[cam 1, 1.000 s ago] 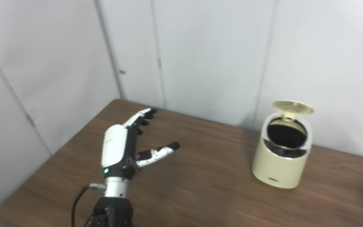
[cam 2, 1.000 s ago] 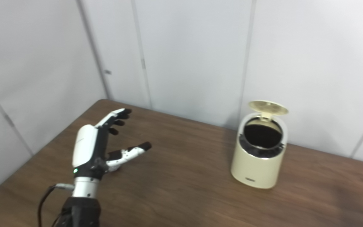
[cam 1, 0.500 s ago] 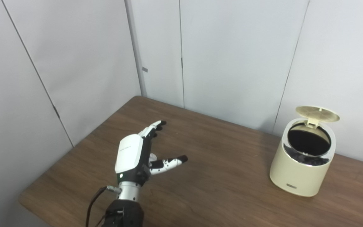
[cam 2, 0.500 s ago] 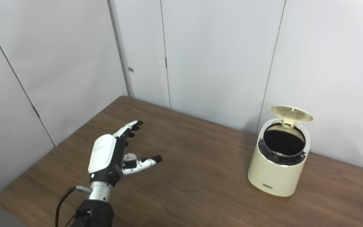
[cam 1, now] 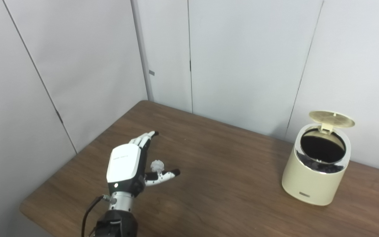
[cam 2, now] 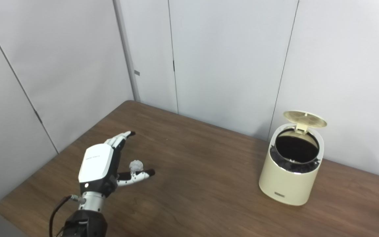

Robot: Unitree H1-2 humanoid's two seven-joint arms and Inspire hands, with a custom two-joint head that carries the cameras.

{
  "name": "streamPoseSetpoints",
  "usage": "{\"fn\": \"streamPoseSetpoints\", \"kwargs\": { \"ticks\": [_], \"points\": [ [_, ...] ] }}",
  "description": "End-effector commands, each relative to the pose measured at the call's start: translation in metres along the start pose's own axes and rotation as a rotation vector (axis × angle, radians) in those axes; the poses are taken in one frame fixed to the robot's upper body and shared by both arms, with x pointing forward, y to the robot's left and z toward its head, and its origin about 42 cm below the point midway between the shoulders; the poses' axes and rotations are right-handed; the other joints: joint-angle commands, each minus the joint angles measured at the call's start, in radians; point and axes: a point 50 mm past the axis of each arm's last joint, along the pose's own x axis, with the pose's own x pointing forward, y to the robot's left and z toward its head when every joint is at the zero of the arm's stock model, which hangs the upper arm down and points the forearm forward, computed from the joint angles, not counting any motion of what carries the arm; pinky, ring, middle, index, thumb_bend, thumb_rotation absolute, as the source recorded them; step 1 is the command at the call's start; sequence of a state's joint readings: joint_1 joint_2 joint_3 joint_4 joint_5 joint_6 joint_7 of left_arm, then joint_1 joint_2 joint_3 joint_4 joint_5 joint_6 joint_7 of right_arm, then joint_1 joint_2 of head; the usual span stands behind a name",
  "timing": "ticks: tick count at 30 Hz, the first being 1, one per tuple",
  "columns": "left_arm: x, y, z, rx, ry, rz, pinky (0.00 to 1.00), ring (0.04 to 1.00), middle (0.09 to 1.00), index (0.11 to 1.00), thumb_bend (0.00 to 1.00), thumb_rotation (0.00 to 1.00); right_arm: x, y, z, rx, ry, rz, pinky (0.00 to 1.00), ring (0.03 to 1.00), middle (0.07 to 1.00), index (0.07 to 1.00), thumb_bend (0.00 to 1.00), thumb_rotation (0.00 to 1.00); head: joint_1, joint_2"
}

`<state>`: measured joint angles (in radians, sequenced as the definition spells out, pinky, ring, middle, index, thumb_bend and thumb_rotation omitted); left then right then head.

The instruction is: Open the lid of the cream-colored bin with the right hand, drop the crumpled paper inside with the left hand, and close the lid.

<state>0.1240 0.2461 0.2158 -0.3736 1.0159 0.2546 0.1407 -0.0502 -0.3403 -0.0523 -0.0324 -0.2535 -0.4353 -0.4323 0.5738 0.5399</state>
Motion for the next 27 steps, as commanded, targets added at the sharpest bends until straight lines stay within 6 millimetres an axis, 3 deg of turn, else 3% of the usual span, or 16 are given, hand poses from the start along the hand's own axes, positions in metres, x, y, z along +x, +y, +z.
{"fn": "streamPoseSetpoints", "kwargs": {
  "ticks": [1,9,19,27],
  "points": [
    [0.008,0.006,-0.003,0.060,-0.041,0.068,0.65,0.795,0.832,0.842,1.00,0.49,0.012,-0.007,0.011,0.031,-0.078,-0.010,0.67,0.789,0.786,0.748,0.22,0.97,0.000,0.000],
    [0.013,-0.006,-0.002,0.077,-0.042,0.028,0.69,0.826,0.852,0.850,1.00,0.45,0.011,-0.009,0.014,0.063,-0.072,-0.012,0.67,0.790,0.793,0.754,0.17,0.96,-0.001,0.004],
    [0.021,-0.019,-0.003,0.053,-0.023,-0.032,0.71,0.815,0.842,0.853,1.00,0.50,0.010,-0.011,0.017,0.084,-0.067,-0.022,0.64,0.768,0.779,0.745,0.15,0.98,-0.011,0.003],
    [0.016,-0.023,0.006,0.042,-0.029,-0.054,0.73,0.825,0.844,0.838,1.00,0.54,0.011,-0.020,0.017,0.068,-0.067,-0.017,0.62,0.754,0.770,0.738,0.17,0.98,-0.020,0.009]
  ]
}}
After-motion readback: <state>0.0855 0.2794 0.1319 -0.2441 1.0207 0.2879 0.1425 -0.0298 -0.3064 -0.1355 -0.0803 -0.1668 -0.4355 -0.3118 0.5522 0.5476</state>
